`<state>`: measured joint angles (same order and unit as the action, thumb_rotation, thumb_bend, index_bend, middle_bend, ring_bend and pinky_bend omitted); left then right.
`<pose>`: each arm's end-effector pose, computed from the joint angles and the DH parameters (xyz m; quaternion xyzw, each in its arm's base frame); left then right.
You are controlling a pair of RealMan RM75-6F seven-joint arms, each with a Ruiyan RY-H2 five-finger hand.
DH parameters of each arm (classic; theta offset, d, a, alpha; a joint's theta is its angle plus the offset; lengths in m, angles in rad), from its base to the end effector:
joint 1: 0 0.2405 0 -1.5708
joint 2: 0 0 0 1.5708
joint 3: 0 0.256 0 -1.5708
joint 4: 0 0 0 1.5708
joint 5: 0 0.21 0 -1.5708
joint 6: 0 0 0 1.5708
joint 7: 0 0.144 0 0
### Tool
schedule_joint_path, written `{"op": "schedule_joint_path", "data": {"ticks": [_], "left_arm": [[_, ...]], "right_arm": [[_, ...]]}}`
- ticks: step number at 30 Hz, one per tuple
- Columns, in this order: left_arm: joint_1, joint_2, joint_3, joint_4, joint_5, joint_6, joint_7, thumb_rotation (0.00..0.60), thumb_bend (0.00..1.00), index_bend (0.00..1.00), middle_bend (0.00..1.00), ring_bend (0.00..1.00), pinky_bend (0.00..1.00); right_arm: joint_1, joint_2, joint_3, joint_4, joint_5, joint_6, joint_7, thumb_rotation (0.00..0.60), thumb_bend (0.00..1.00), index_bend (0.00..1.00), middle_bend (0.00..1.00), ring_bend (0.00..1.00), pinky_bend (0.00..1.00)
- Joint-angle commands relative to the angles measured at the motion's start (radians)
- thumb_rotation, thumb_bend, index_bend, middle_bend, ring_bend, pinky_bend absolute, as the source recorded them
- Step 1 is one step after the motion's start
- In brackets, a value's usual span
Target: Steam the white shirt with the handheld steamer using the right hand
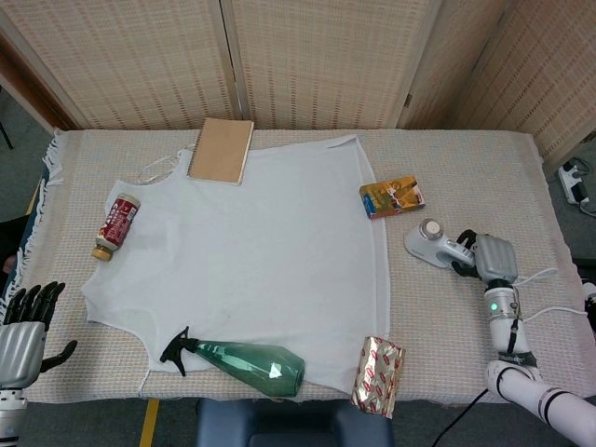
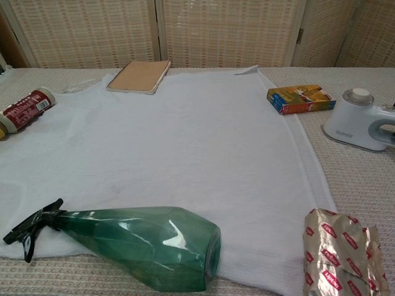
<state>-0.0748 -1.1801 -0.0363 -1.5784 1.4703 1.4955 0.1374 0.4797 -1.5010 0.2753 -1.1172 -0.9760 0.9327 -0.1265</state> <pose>-0.3184 0.1751 0.1435 -0.6046 -0.3660 -0.3464 0.6168 -0.3330 -0.3499 0.0695 0.5530 -0.4931 0.3005 0.6007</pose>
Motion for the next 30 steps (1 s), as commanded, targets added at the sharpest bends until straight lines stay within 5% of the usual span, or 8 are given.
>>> {"op": "schedule_joint_path", "data": {"ticks": [1, 9, 20, 30], "left_arm": [[0.0, -0.001, 0.0, -0.001, 0.0, -0.001, 0.001, 0.6, 0.26, 0.09, 0.12, 0.08, 0.04], [0.0, -0.003, 0.001, 0.002, -0.004, -0.007, 0.0, 0.6, 0.26, 0.09, 0.12, 0.08, 0.04], [-0.005, 0.003, -0.002, 0.005, 0.008, -0.008, -0.018, 0.6, 0.26, 0.1, 0.13, 0.08, 0.04], [-0.109, 0.053, -0.032, 0.013, 0.146, -0.033, -0.185, 0.6, 0.39, 0.2, 0.23, 0.17, 0.1]], "right_arm": [[0.004, -0.004, -0.002, 0.007, -0.001, -0.004, 0.002, 0.6, 0.24, 0.43, 0.51, 0.41, 0.52], [0.018, -0.028, -0.01, 0.049, -0.01, -0.029, 0.024, 0.6, 0.37, 0.51, 0.56, 0.47, 0.6], [0.011, -0.039, -0.034, 0.08, -0.12, -0.03, 0.182, 0.6, 0.78, 0.71, 0.71, 0.7, 0.86], [-0.017, 0.079, -0.063, -0.043, -0.335, 0.087, 0.429, 0.6, 0.88, 0.79, 0.78, 0.8, 0.95]]}}
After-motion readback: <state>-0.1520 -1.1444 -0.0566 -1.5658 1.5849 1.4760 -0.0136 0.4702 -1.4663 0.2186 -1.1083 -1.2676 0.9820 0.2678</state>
